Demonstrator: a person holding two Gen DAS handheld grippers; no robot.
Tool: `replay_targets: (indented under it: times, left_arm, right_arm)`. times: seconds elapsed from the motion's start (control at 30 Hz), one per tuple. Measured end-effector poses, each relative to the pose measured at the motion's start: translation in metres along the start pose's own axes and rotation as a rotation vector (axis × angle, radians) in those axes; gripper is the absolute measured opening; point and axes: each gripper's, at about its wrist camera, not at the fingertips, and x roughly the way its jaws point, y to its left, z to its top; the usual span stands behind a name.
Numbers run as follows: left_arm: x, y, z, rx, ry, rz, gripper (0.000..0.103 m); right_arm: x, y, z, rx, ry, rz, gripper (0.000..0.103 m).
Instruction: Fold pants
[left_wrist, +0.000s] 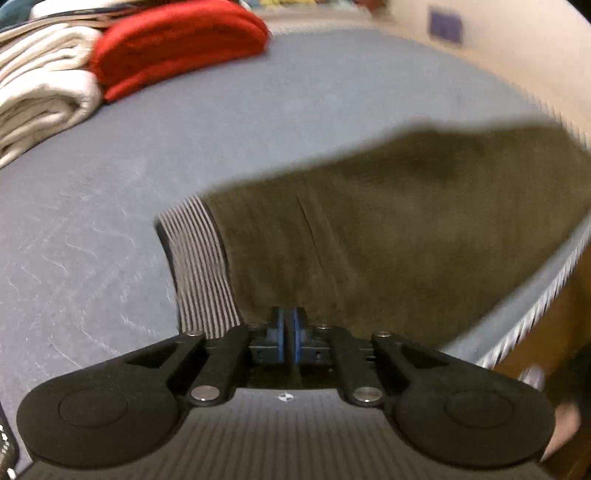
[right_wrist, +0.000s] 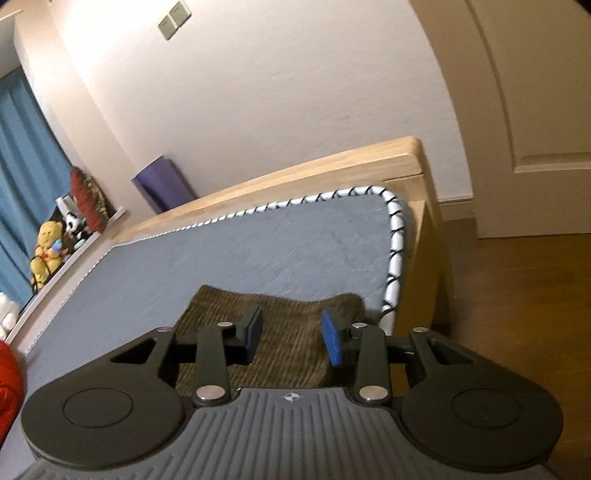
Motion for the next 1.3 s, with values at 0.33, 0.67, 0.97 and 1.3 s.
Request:
replay_targets:
  times: [0.33, 0.67, 0.97, 1.3]
  left_arm:
    - [0.068, 0.021, 0.047, -0.089, 0.085, 0.120, 0.005]
    - [0.039, -0.002, 0.063, -0.148, -0.076, 0.181, 0.052]
    - [0.050, -0.007, 0.069, -0.130, -0.123, 0.166, 0.056]
    - [0.051, -0.003, 0.060, -0.122, -0.121, 0.192, 0.056]
  right_arm:
    - [0.011, -0.023, -0.001, 0.110, 0.080, -0.001, 0.044]
    - [0.024, -0.073, 0.001, 0.272, 0.184, 0.118, 0.048]
    - [0.047, -0.067, -0.015, 0.367, 0.292, 0.133, 0.052]
    - [0.051, -0.062, -0.015, 0.361, 0.267, 0.096, 0.057]
